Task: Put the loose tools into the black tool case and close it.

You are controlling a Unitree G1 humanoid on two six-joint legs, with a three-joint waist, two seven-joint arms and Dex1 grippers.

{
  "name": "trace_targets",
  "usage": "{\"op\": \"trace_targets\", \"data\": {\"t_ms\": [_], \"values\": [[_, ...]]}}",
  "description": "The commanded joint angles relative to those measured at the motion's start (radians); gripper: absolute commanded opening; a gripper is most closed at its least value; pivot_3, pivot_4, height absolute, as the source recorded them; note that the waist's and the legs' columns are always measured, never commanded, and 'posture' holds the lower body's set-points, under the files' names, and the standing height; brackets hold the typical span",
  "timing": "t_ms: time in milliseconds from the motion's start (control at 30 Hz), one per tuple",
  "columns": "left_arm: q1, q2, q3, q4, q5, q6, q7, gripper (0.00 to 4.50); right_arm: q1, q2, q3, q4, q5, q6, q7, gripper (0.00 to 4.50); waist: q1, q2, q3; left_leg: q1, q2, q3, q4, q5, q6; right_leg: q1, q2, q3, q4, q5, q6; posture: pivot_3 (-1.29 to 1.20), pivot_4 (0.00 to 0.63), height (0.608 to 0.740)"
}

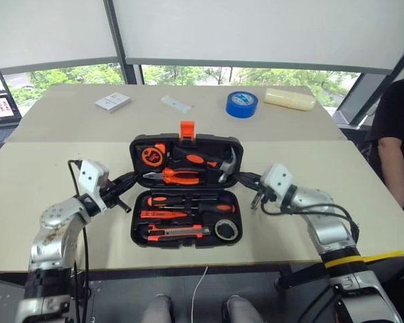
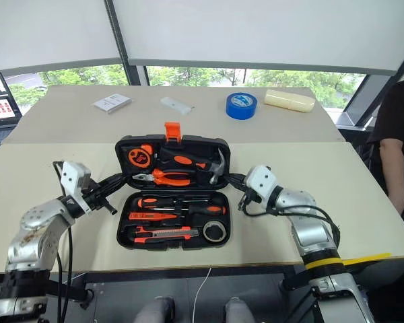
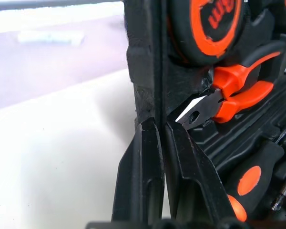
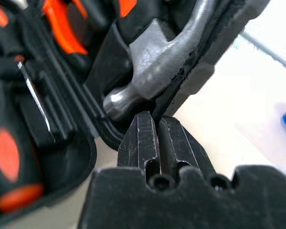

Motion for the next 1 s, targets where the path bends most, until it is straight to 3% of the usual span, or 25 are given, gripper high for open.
{"op": "trace_targets", "data": {"t_ms": [33,100,167,200,300,333,400,433,500,567,633,733,1000], "values": [[0.131,0.042,0.043,-0.016,0.058,-0.151,-0.018,0.73,0.056,-0.085,-0.014,0.091,-0.172,-0.284,-0.124,0.0,0.001,0.0,0.0,0.004,0.0,0.001,-0.001,0.0,0.0,0.004,0.0,0.0,-0.001,0.0,0.0,0.0,0.15,0.74],[0.189,0.037,0.063,-0.019,0.034,-0.162,-0.014,1.21,0.086,-0.099,0.006,0.122,-0.231,-0.38,-0.177,0.74,0.002,0.0,0.0,0.007,0.0,0.002,-0.002,0.0,0.0,0.006,-0.001,0.0,-0.004,-0.001,-0.001,0.0,0.15,0.74],[0.238,0.046,0.077,-0.016,0.031,-0.19,-0.02,1.81,0.118,-0.111,0.017,0.131,-0.255,-0.429,-0.204,1.17,0.009,0.0,0.0,0.006,0.001,0.002,-0.001,0.0,0.0,0.007,-0.001,0.001,-0.004,-0.001,0.0,0.0,0.15,0.74],[0.25,0.051,0.08,-0.013,0.033,-0.195,-0.02,2.27,0.127,-0.115,0.018,0.137,-0.263,-0.445,-0.217,1.63,0.009,0.0,0.0,0.006,0.001,0.002,0.0,0.0,0.0,0.007,-0.001,0.001,-0.005,-0.001,0.0,0.0,0.15,0.74],[0.258,0.072,0.107,0.029,0.039,-0.163,0.009,3.33,0.188,-0.138,-0.019,0.125,-0.241,-0.427,-0.24,2.64,0.008,0.0,0.0,0.006,0.001,0.003,0.001,0.001,0.0,0.007,-0.001,0.001,-0.005,-0.001,-0.001,0.0,0.15,0.74],[0.239,0.084,0.115,0.053,0.024,-0.143,0.005,3.37,0.232,-0.156,-0.028,0.1,-0.177,-0.379,-0.191,2.98,0.008,0.0,0.0,0.006,0.001,0.003,0.001,0.002,0.0,0.007,-0.001,0.002,-0.006,-0.001,-0.001,0.0,0.15,0.74],[0.201,0.1,0.116,0.085,-0.005,-0.114,-0.016,3.37,0.297,-0.185,-0.034,0.048,-0.061,-0.314,-0.11,2.98,0.014,0.0,0.0,0.007,0.001,0.003,0.001,0.002,0.0,0.009,-0.001,0.002,-0.006,-0.001,-0.001,0.0,0.15,0.74],[0.163,0.108,0.106,0.101,-0.019,-0.089,-0.03,3.14,0.366,-0.208,-0.036,-0.049,0.095,-0.198,-0.023,2.82,0.015,-0.001,0.0,0.008,0.001,0.003,0.001,0.002,0.0,0.01,-0.001,0.001,-0.006,-0.001,0.0,0.0,0.15,0.74],[0.075,0.124,0.066,0.132,-0.022,-0.04,-0.058,2.62,0.477,-0.248,-0.058,-0.229,0.325,-0.025,0.068,2.3,0.027,-0.001,-0.001,0.011,0.001,0.003,0.001,0.002,-0.001,0.016,-0.001,0.001,-0.007,-0.002,-0.001,0.0,0.15,0.74],[0.011,0.133,0.034,0.161,-0.01,-0.019,-0.082,1.93,0.54,-0.284,-0.072,-0.345,0.426,0.101,0.11,1.64,0.03,-0.001,-0.001,0.014,0.002,0.003,0.001,0.001,-0.002,0.019,-0.001,0.001,-0.007,-0.004,-0.002,0.0,0.15,0.74],[-0.097,0.133,-0.02,0.231,0.028,-0.02,-0.103,1.3,0.6,-0.346,-0.045,-0.473,0.449,0.21,0.166,0.97,0.028,0.0,-0.001,0.014,0.001,0.003,0.001,0.001,-0.002,0.019,-0.001,0.002,-0.007,-0.004,0.0,0.0,0.15,0.74],[-0.231,0.131,-0.095,0.341,0.076,-0.03,-0.145,0.2,0.604,-0.351,-0.009,-0.599,0.452,0.313,0.166,0.0,0.025,-0.003,-0.002,0.015,0.001,0.003,0.001,0.001,-0.002,0.02,0.0,0.002,-0.008,-0.004,0.001,0.0,0.15,0.74],[-0.402,0.141,-0.256,0.538,0.172,-0.028,-0.313,0.1,0.445,-0.274,0.158,-0.681,0.325,0.56,0.143,0.0,0.017,-0.004,-0.002,0.013,0.001,0.002,0.0,0.003,0.001,0.017,0.002,0.003,-0.007,-0.004,0.004,0.0,0.15,0.74]]}}
